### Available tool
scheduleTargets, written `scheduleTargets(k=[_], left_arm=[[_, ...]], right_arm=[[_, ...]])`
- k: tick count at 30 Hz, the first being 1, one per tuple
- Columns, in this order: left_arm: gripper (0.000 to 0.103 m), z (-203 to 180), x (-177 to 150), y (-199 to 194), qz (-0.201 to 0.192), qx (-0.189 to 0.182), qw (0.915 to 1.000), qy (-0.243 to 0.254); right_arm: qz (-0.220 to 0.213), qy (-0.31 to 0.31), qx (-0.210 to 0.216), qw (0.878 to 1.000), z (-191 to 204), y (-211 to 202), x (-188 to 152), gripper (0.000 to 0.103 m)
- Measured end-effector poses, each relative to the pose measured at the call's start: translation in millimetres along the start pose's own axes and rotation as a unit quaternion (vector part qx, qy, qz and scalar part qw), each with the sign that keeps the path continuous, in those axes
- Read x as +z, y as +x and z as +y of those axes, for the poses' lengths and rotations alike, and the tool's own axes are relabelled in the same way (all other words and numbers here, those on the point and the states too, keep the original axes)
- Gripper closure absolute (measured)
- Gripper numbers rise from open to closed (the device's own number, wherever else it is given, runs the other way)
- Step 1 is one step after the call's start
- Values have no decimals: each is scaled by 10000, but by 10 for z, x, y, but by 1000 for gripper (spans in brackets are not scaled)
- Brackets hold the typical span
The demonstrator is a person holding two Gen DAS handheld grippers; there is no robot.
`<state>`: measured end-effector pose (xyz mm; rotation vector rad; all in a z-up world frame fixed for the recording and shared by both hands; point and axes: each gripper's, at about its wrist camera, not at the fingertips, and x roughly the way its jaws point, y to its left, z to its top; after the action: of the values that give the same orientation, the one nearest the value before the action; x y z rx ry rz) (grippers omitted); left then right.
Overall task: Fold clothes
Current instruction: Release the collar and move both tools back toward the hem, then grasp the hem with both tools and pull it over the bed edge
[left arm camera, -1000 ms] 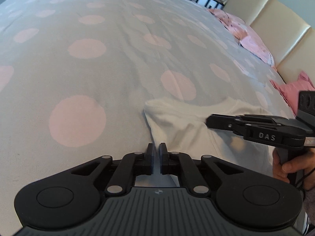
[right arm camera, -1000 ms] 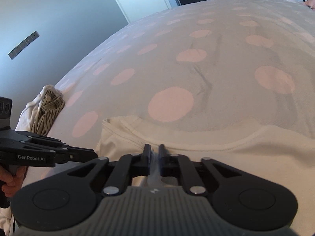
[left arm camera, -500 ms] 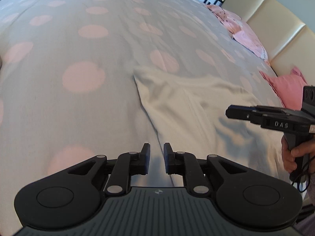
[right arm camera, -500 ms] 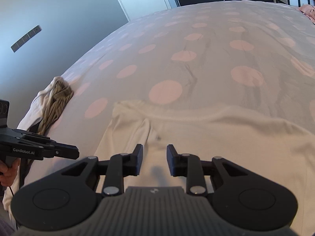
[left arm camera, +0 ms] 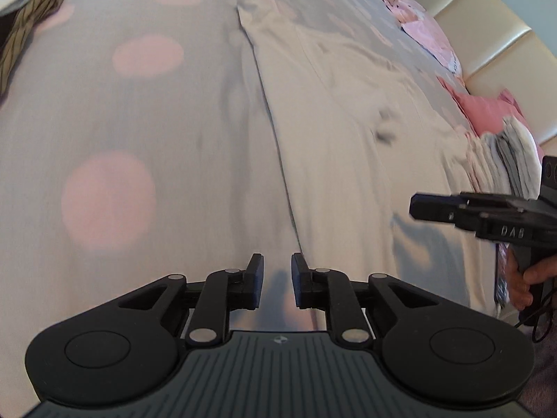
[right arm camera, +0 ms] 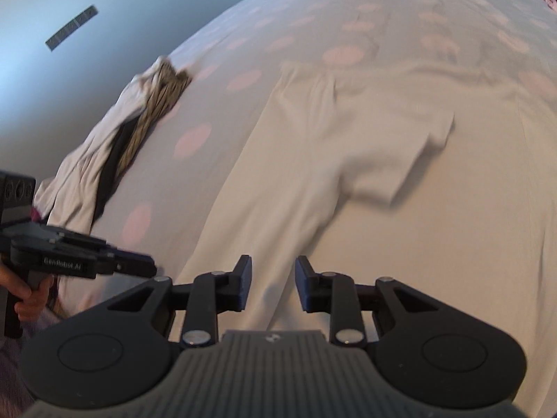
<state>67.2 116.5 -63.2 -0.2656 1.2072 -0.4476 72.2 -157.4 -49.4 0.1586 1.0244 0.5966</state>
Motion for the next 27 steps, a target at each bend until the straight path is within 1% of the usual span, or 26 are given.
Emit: scheduleTargets(k=[2,5,7,10,12,14,16,18,19,21,23,25,27], left_arm=[[89,-74,-230,-51,71,1,10000,-26],[89,-188,-530,-69,201,-56,9997,97],[89,-276,-681,-66,278,-58,9993,257],[88,-443,-829,-60,347,1,9973,644],[85,-532,-891,-39,322,118,9954,894],[85,-570,-909,-6,288,191,9942,1016],[85,-582,-911,5,260,182,9941,1041],[96,-618,-935,3,223,307,9917,1230],[97,-629,-947,1,213,368,9905,1304],[102,-613,-970,-8,239,421,9907,1268],[102,-586,-980,-17,271,441,9916,1182],[102,-564,-969,-23,298,430,9925,1109],[103,-553,-973,-35,332,492,9923,1088]], right_arm=[[149,94,-21,9998,104,-72,-315,72],[362,200,-34,9991,310,-137,-786,72],[399,229,4,9989,397,-157,-990,72],[353,206,15,9992,504,-174,-1199,72],[300,124,-81,9994,558,-156,-1273,73],[247,178,-35,9995,566,-136,-1309,76],[196,286,70,9994,559,-118,-1333,99],[138,347,13,9993,571,-140,-1363,100],[107,369,-44,9993,580,-159,-1379,101],[36,511,-217,9985,551,-252,-1389,101],[21,728,-351,9967,453,-357,-1385,101],[34,927,-298,9952,354,-395,-1404,102],[156,1007,-378,9941,314,-379,-1432,102]])
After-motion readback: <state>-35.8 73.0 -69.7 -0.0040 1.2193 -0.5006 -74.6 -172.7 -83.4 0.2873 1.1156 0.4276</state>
